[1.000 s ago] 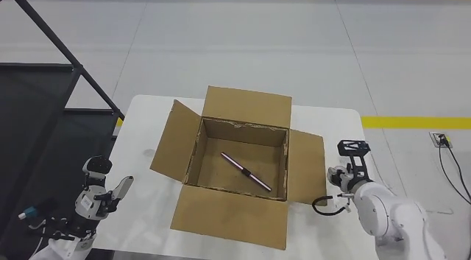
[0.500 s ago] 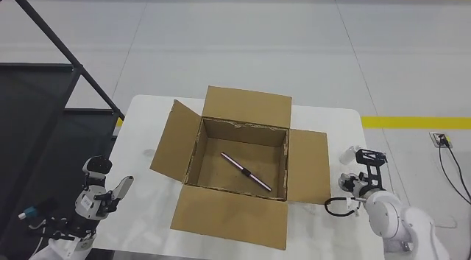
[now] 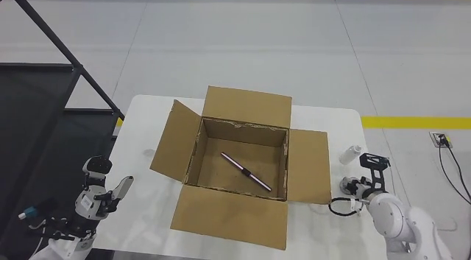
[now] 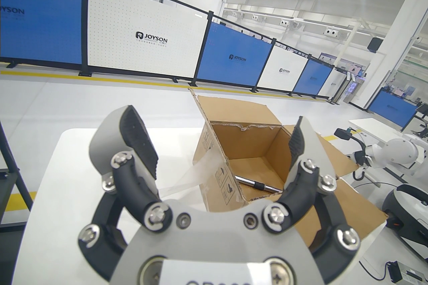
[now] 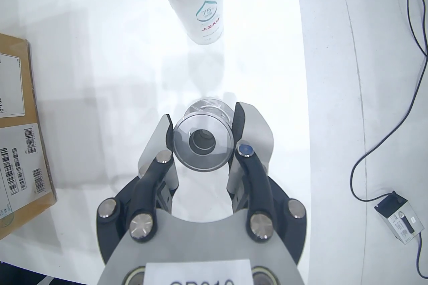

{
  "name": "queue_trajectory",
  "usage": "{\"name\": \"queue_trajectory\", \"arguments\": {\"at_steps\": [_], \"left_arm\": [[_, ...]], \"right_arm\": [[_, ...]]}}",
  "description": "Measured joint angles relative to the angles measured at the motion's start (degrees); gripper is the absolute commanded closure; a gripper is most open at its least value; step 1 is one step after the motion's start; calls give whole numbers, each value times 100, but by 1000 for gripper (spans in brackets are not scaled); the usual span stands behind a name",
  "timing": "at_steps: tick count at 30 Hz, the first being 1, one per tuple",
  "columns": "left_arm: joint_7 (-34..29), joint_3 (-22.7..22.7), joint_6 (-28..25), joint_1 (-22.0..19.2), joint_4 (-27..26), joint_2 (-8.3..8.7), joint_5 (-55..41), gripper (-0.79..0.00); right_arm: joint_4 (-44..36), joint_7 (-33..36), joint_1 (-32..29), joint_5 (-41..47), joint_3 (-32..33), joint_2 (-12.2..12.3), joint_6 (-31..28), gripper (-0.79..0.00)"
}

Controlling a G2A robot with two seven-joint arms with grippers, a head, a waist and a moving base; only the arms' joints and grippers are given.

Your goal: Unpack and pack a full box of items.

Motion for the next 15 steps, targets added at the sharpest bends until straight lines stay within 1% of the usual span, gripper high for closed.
{"name": "queue_trajectory", "arguments": {"at_steps": [1,2,3,5,8,9,11,12,14,15], "left_arm": [[0,0,0,0,0,0,0,-785],[0,0,0,0,0,0,0,-785],[0,0,0,0,0,0,0,-785],[0,0,0,0,0,0,0,-785],[0,0,0,0,0,0,0,-785],[0,0,0,0,0,0,0,-785],[0,0,0,0,0,0,0,-785],[0,0,0,0,0,0,0,-785],[0,0,0,0,0,0,0,-785],[0,0,0,0,0,0,0,-785]], "right_arm": [[-9,1,0,3,4,1,-5,-526],[-29,-3,-1,7,12,3,-8,-600],[-83,-35,-12,3,30,5,7,-634],[-247,-128,-53,-38,79,8,79,-665],[-774,-311,-214,-174,225,15,313,-705],[-1055,-349,-295,-251,287,19,398,-785],[-1471,-362,-393,-366,341,25,472,-785],[-1809,-351,-454,-432,338,28,464,-785],[-2340,-317,-507,-472,258,31,302,-785],[-2663,-289,-499,-439,138,32,97,-785]]}}
